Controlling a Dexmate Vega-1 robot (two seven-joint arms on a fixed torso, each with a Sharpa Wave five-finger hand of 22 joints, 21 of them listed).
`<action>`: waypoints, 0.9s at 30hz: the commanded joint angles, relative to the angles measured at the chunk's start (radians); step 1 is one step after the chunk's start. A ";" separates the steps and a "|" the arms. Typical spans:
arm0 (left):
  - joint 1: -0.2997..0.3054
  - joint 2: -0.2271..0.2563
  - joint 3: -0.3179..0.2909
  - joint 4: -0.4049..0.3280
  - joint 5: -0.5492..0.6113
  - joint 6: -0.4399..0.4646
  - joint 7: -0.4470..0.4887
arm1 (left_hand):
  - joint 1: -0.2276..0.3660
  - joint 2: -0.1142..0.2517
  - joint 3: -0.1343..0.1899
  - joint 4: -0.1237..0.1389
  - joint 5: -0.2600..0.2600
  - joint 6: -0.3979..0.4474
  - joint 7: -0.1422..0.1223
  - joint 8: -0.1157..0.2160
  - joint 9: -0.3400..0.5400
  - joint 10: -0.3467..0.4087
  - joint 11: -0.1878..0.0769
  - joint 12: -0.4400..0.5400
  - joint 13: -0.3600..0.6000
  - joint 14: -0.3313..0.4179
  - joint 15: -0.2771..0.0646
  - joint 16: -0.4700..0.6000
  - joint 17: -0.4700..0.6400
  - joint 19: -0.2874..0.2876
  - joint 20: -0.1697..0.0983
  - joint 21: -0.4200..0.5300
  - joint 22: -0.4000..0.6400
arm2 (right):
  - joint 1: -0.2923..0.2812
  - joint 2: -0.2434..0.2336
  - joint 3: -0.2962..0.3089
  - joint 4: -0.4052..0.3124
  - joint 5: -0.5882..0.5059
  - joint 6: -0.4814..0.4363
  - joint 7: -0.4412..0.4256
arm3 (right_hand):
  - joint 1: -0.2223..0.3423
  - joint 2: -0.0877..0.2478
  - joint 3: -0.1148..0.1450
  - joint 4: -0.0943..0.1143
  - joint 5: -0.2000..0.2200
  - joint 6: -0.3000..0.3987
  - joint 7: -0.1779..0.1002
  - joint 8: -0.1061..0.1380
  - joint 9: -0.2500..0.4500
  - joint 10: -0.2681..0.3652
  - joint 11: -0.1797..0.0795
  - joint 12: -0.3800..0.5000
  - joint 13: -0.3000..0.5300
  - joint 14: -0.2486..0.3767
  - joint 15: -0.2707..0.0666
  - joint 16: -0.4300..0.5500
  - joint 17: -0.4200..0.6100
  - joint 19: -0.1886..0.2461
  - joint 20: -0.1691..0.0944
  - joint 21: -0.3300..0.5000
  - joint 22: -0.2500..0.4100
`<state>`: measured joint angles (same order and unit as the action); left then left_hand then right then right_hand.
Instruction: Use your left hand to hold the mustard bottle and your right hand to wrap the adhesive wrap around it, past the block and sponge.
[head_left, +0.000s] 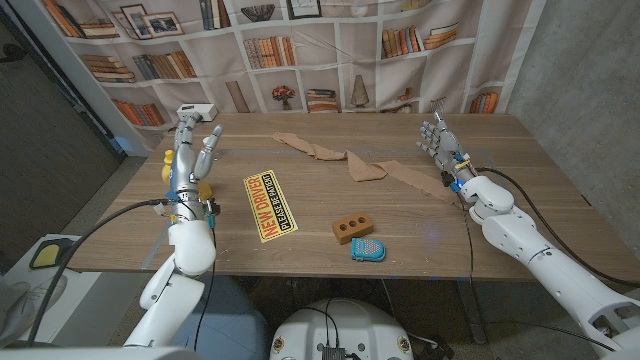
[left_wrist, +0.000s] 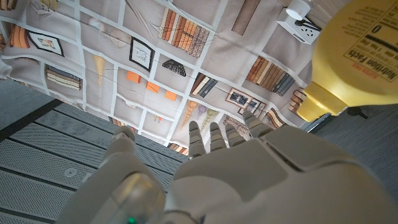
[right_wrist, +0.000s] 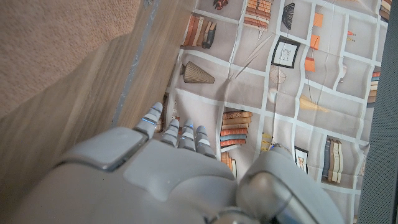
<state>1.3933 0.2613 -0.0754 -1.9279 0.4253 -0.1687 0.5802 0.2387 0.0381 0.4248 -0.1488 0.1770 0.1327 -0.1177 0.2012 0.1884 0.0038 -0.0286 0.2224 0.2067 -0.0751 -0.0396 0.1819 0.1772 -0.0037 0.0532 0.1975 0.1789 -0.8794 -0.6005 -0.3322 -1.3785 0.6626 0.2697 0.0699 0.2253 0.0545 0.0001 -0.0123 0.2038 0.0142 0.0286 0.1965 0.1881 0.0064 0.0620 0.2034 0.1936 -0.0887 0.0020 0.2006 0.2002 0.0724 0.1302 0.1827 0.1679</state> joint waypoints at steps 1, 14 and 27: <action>0.020 -0.009 -0.014 -0.025 0.014 0.021 0.030 | 0.014 -0.002 0.001 -0.001 -0.001 0.007 -0.001 0.000 0.002 0.006 -0.002 0.009 0.003 -0.004 -0.005 0.005 0.001 -0.004 -0.002 0.005 0.001 | -0.003 0.001 0.004 -0.004 0.007 -0.001 0.000 | -0.008 -0.003 -0.005 -0.005 0.000 0.006 0.004 0.002 0.004 0.003 0.000 0.000 0.004 -0.001 -0.003 0.004 0.002 -0.006 0.003 0.006 0.003; 0.059 -0.020 -0.034 -0.063 0.022 0.050 0.057 | 0.015 -0.003 -0.001 0.000 -0.001 0.007 -0.003 -0.002 0.002 0.005 -0.002 0.008 0.003 -0.004 -0.002 0.005 0.001 -0.006 0.001 0.003 0.001 | 0.003 0.001 -0.004 0.004 0.008 -0.010 0.011 | -0.008 -0.002 -0.005 -0.005 0.000 0.007 0.005 0.002 0.004 0.004 0.000 0.000 0.004 -0.002 -0.001 0.004 0.002 -0.006 0.003 0.006 0.003; 0.076 -0.030 -0.034 -0.087 0.046 0.090 0.079 | 0.021 -0.007 -0.001 -0.003 -0.001 -0.024 -0.015 -0.013 0.002 0.012 -0.011 0.011 0.003 0.007 0.000 0.008 0.001 0.000 0.001 0.005 0.001 | 0.003 0.001 -0.003 0.003 0.010 -0.016 0.008 | -0.008 -0.001 -0.005 -0.006 0.000 0.007 0.004 0.002 0.004 0.003 -0.001 0.000 0.004 -0.001 -0.002 0.004 0.002 -0.006 0.003 0.006 0.003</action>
<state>1.4544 0.2382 -0.1049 -1.9951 0.4568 -0.1077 0.6416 0.2464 0.0305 0.4248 -0.1488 0.1770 0.1195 -0.1306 0.1901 0.1884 0.0109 -0.0358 0.2290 0.2067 -0.0751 -0.0394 0.1819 0.1772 -0.0037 0.0534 0.1976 0.1767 -0.8776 -0.6001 -0.3343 -1.3769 0.6704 0.2588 0.0787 0.2253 0.0544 0.0002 -0.0123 0.2038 0.0143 0.0286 0.1965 0.1880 0.0064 0.0620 0.2034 0.1937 -0.0887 0.0020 0.2006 0.2002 0.0724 0.1302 0.1827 0.1679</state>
